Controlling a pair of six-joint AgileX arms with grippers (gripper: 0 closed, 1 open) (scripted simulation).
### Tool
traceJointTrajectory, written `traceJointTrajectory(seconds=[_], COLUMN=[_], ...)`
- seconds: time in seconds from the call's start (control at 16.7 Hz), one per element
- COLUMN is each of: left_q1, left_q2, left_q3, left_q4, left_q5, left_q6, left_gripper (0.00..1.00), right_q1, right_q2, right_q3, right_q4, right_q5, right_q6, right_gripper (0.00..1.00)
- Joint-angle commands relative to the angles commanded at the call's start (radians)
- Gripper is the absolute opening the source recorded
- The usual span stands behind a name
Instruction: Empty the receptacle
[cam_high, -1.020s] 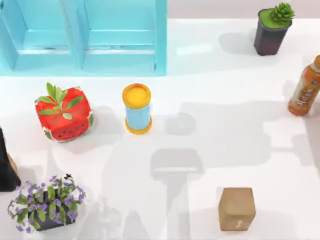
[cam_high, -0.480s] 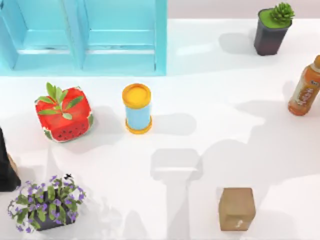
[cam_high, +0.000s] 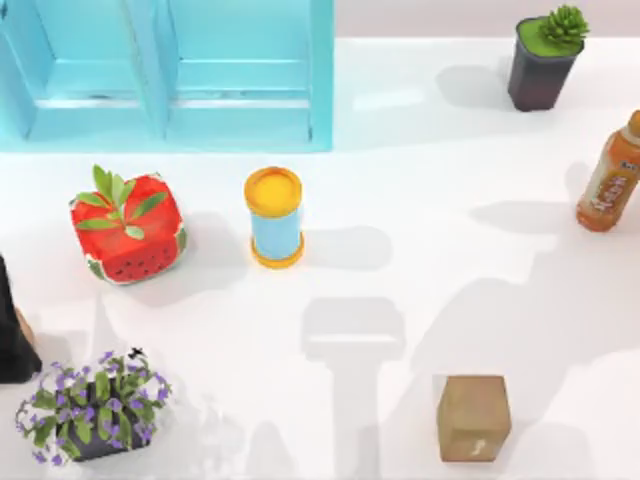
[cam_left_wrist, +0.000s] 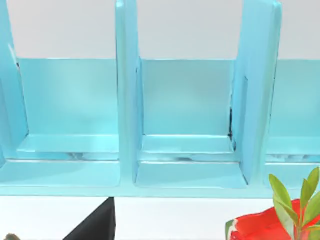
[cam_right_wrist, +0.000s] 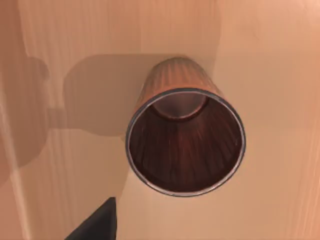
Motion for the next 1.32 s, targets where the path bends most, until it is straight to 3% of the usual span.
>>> traceJointTrajectory(seconds=[0.42, 0.78, 1.32], left_q1=[0.0, 0.0, 0.0], left_q2=[0.0, 0.0, 0.0], left_q3=[0.0, 0.0, 0.0], left_q4=[0.0, 0.0, 0.0], left_q5=[0.0, 0.0, 0.0], left_q6=[0.0, 0.0, 0.0], left_gripper=[1.0, 1.0, 1.0], right_q1=[-0.001, 0.0, 0.0], right_q2=[0.046, 0.056, 0.056], right_q3=[-0.194, -0.215, -0.215], right_q4=[0.244, 0.271, 0.271], right_q5=[0.0, 0.0, 0.0], right_q6=[0.0, 0.001, 0.001], right_gripper=[1.0, 1.0, 0.32])
